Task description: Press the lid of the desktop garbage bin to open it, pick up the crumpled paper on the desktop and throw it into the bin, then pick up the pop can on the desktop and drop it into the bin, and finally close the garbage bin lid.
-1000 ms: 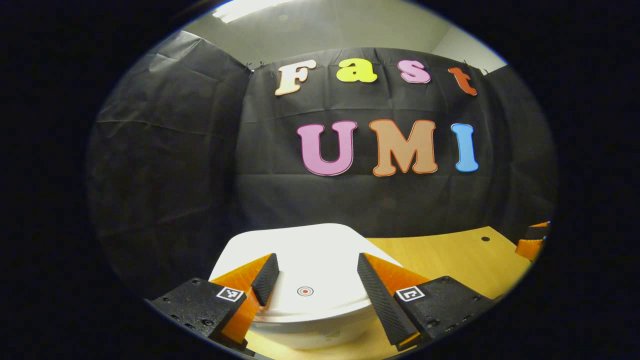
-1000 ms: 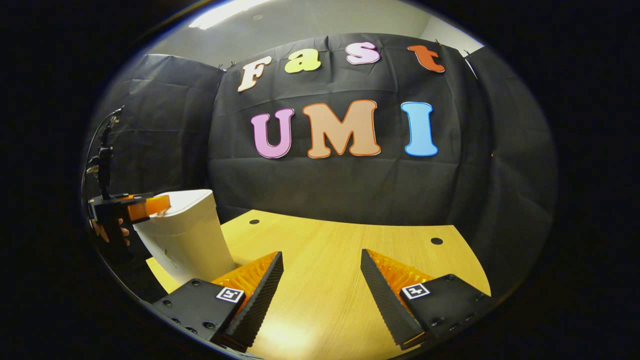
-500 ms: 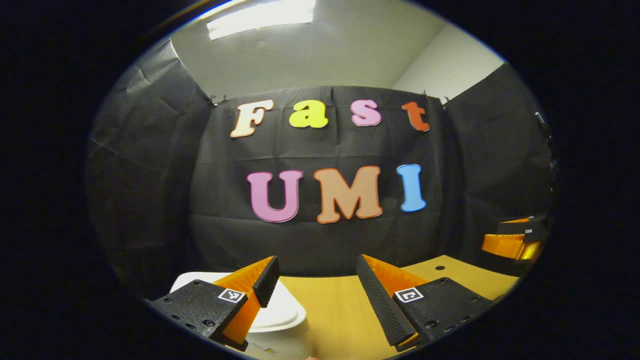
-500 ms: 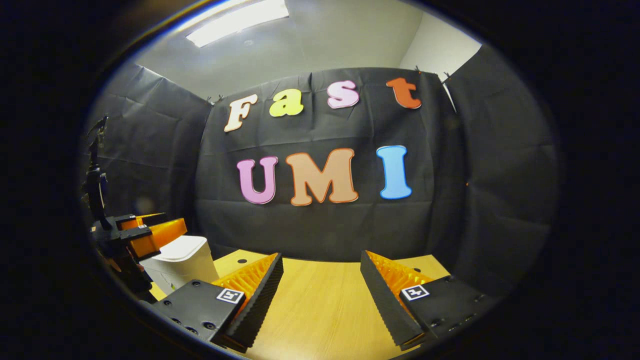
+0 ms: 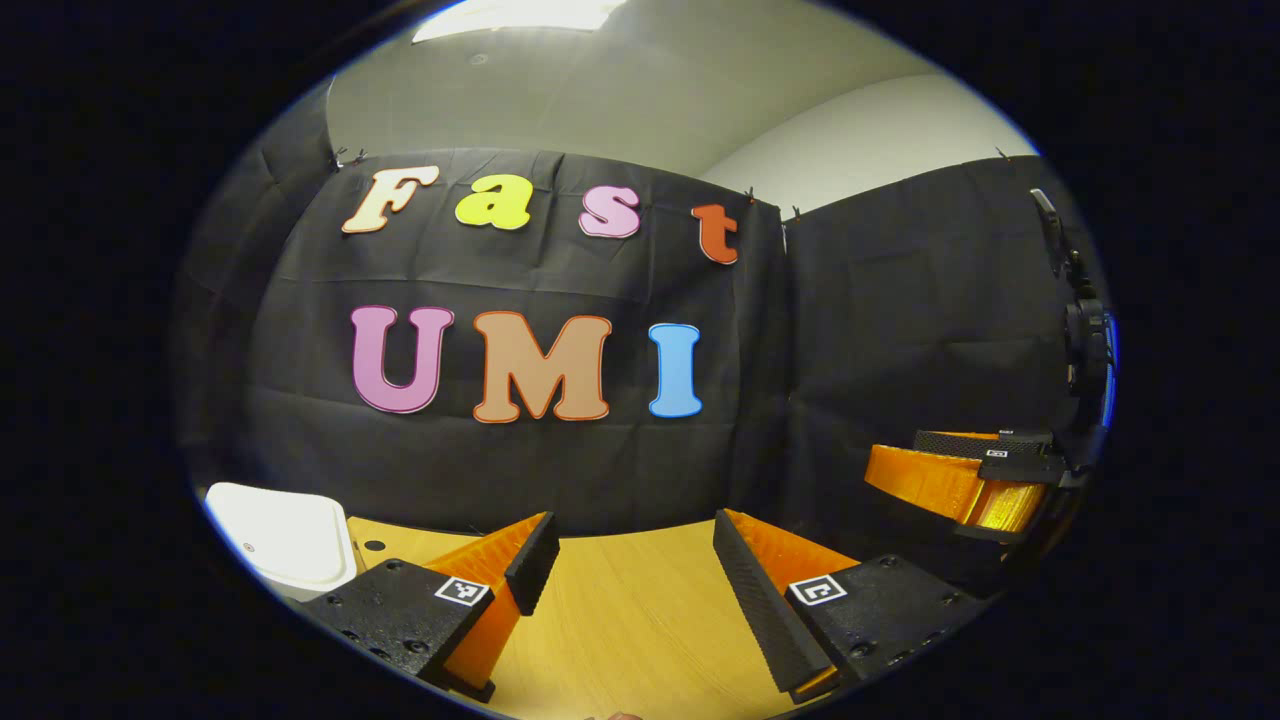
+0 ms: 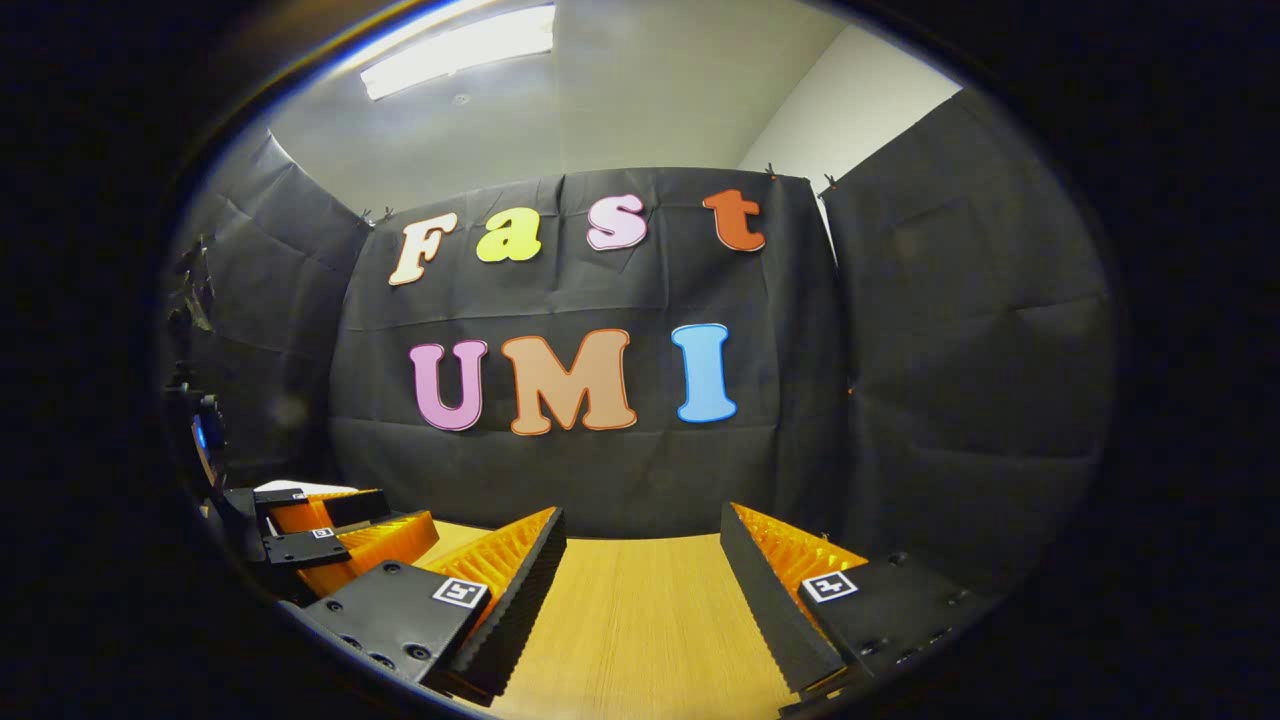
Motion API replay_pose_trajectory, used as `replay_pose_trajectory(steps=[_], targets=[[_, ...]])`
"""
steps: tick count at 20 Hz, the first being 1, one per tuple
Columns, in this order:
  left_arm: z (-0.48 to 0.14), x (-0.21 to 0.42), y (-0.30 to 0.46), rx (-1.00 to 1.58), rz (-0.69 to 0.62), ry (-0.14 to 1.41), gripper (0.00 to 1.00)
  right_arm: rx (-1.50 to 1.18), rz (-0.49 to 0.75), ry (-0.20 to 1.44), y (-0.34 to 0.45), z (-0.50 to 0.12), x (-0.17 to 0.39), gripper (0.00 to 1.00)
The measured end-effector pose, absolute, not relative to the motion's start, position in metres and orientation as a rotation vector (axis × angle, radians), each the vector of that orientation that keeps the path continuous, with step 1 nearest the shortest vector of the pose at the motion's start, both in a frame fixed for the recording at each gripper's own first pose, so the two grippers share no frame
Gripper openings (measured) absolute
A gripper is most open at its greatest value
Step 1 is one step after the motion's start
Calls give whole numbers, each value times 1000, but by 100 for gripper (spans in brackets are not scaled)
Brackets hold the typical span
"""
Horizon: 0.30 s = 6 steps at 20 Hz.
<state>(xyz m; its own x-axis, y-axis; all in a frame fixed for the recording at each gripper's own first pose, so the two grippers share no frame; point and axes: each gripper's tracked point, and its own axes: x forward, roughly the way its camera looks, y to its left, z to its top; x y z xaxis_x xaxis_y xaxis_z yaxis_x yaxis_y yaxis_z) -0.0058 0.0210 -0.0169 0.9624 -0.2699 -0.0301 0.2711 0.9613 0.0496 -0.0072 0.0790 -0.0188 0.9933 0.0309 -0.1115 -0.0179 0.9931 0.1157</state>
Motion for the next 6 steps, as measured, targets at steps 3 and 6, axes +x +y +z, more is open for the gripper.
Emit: replay_pose_trajectory(steps=[3,6], targets=[[-19,-7,11,58,-304,29,93,128,6,111,72,-18,-10,98],[-29,-5,13,54,-305,64,93,120,1,106,72,-16,-8,98]])
